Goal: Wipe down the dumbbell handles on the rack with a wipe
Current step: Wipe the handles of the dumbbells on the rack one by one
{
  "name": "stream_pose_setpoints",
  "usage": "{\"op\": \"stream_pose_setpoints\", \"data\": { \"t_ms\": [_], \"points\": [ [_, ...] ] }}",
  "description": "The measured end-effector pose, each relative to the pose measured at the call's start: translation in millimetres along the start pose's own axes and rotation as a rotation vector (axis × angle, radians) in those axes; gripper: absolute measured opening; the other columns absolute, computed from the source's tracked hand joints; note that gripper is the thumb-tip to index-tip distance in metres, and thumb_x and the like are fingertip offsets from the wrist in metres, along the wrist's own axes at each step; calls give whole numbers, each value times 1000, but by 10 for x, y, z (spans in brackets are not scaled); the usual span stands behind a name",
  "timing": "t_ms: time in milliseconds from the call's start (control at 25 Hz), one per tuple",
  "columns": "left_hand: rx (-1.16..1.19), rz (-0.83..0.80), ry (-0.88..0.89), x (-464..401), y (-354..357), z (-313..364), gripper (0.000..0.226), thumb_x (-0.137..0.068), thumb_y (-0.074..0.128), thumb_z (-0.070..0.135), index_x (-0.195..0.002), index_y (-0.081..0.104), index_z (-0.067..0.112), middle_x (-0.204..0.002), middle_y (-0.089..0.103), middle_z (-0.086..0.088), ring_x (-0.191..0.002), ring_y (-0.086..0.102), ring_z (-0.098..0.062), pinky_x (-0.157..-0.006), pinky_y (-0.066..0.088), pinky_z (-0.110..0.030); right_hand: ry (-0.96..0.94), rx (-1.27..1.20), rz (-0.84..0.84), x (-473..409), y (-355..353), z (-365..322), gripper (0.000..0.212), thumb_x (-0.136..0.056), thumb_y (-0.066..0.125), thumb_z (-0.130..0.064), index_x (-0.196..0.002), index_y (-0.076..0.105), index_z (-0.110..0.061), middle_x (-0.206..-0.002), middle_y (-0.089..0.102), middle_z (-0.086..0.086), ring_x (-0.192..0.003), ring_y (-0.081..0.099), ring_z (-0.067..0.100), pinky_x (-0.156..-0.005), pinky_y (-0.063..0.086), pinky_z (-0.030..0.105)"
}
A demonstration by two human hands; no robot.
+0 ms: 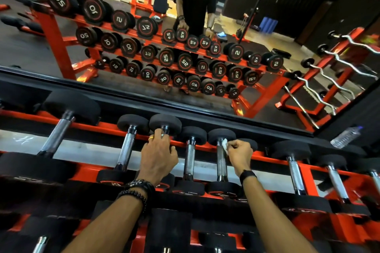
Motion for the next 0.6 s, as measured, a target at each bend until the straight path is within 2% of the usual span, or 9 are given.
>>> {"op": "stream_pose_setpoints", "data": {
  "t_ms": [160, 240, 320, 360, 400, 480, 600],
  "points": [
    [-36, 0, 14, -17, 32, 7, 19, -89, 62, 32, -85, 49, 18, -111, 44, -1, -81, 40, -9, -69, 48, -24, -11, 191, -137, 361, -134, 298, 33, -82, 58, 0, -51, 57, -10, -49, 50, 0, -54, 48, 15, -54, 38, 30],
    [-43, 0, 20, -15, 28, 22, 24, -88, 63, 32, -82, 44, 19, -112, 44, -2, -81, 39, -10, -71, 50, -27, 61, 177, -196, 276, -105, 396, 39, -80, 53, 7, -46, 53, -13, -48, 46, -3, -50, 45, 11, -50, 39, 21],
    [-18, -3, 10, -7, 22, 23, 24, -88, 64, 31, -81, 43, 20, -111, 45, -3, -81, 40, -10, -71, 50, -29, 134, 25, -187, 32, 3, 376, 39, -82, 52, 10, -50, 59, -11, -56, 60, 2, -55, 59, 19, -57, 55, 30],
    [-5, 0, 4, -4, 10, 18, 23, -88, 63, 29, -81, 43, 20, -111, 45, -2, -80, 41, -10, -71, 50, -29, 149, -50, -152, -88, 65, 327, 34, -83, 54, 8, -56, 65, -10, -63, 67, 7, -61, 65, 23, -62, 59, 38],
    [4, 2, 0, -1, -1, 16, 22, -88, 63, 29, -81, 44, 20, -111, 45, -1, -80, 42, -10, -71, 50, -29, 145, -78, -114, -151, 111, 268, 29, -84, 57, 5, -62, 68, -9, -68, 70, 10, -66, 66, 24, -65, 58, 41],
    [7, 5, 2, -2, -4, 9, 20, -89, 61, 28, -82, 45, 19, -111, 44, -1, -80, 44, -11, -71, 50, -27, 148, -31, -64, -95, 143, 272, 24, -86, 56, 1, -65, 67, -6, -67, 66, 12, -61, 56, 20, -61, 48, 37],
    [-29, -20, 5, -12, 35, 11, 17, -91, 59, 31, -86, 49, 19, -113, 43, -1, -81, 47, -11, -73, 53, -27, 184, 45, -197, 223, 71, 486, 38, -85, 49, 9, -53, 57, -10, -59, 51, 11, -55, 45, 21, -53, 35, 30]
  ]
}}
Point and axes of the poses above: each hand's wrist, its own x-axis away from the middle knuckle, its own y-axis out of the palm, z = x × y, the point moved 4 cm from there along -x, towards the middle knuckle
